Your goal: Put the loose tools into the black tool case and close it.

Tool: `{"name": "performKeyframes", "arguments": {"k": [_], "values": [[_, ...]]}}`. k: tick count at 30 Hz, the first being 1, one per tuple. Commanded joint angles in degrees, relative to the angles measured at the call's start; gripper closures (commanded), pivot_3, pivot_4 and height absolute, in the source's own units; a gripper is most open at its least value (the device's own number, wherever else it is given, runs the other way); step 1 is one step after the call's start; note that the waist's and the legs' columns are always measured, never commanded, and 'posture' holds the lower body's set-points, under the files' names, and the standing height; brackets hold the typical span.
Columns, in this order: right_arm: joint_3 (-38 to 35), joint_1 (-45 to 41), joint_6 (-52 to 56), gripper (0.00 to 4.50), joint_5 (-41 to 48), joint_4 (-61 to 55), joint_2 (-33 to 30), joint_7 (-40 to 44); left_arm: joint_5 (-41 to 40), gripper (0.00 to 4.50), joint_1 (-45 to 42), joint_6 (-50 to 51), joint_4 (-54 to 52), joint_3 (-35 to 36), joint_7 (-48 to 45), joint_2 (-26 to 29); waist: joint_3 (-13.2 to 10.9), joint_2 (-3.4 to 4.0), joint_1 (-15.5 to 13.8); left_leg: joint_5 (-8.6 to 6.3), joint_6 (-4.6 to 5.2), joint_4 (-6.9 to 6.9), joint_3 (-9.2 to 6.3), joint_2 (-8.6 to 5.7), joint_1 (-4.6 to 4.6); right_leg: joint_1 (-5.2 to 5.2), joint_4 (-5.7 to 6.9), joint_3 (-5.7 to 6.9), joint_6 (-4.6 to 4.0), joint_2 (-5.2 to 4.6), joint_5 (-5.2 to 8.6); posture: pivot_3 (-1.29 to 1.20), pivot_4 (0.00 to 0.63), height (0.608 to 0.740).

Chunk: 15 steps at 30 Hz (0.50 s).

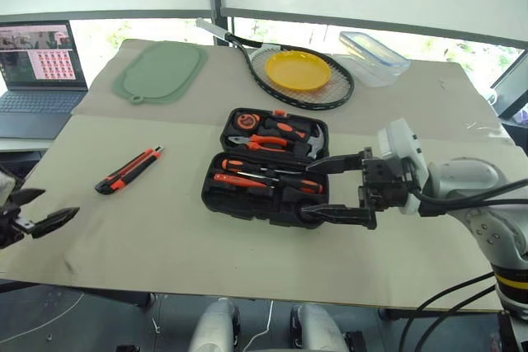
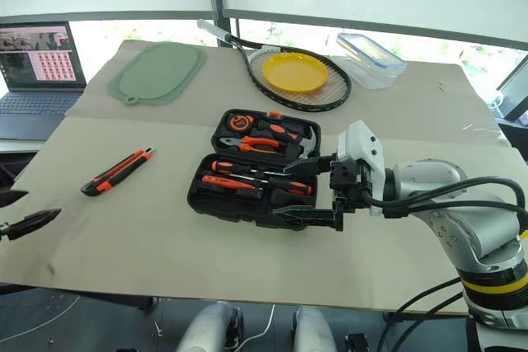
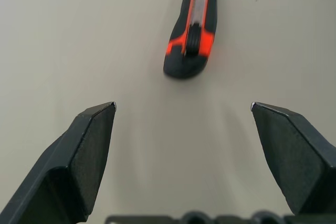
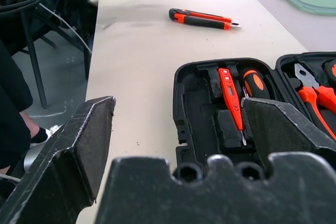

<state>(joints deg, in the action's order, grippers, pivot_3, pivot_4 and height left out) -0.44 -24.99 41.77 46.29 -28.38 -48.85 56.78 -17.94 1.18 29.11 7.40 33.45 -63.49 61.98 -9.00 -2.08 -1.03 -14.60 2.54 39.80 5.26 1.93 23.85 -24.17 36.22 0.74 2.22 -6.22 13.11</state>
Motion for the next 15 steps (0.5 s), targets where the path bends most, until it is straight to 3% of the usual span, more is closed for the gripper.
{"name": "performKeyframes", "arguments": {"k": [1,8,15], "values": [[-1.45,0.07,-0.22,0.00,1.05,-2.69,-0.09,0.33,3.42,0.06,-10.53,0.13,6.45,-11.41,-1.82,5.13,0.00,0.00,0.21,0.02,-0.01,-0.02,0.01,0.02,0.02,0.00,-0.01,0.02,-0.02,0.07,0.00,0.00,0.150,0.738],[-2.57,3.29,0.25,0.00,2.20,-5.86,0.44,-1.23,11.89,0.06,-32.88,-1.73,22.93,-31.62,-8.48,4.10,0.00,-0.01,0.87,-0.01,0.04,0.01,0.39,-0.01,0.19,-0.11,-0.02,0.04,0.02,0.36,-0.01,0.00,0.150,0.738],[-3.63,5.08,0.79,0.00,3.76,-8.21,0.24,-3.44,22.59,0.06,-48.05,-9.78,41.68,-42.43,-6.34,-1.70,0.01,-0.06,0.54,0.00,0.03,0.12,0.76,0.06,0.34,-0.17,-0.06,0.04,0.05,0.47,-0.01,0.00,0.150,0.738]]}}
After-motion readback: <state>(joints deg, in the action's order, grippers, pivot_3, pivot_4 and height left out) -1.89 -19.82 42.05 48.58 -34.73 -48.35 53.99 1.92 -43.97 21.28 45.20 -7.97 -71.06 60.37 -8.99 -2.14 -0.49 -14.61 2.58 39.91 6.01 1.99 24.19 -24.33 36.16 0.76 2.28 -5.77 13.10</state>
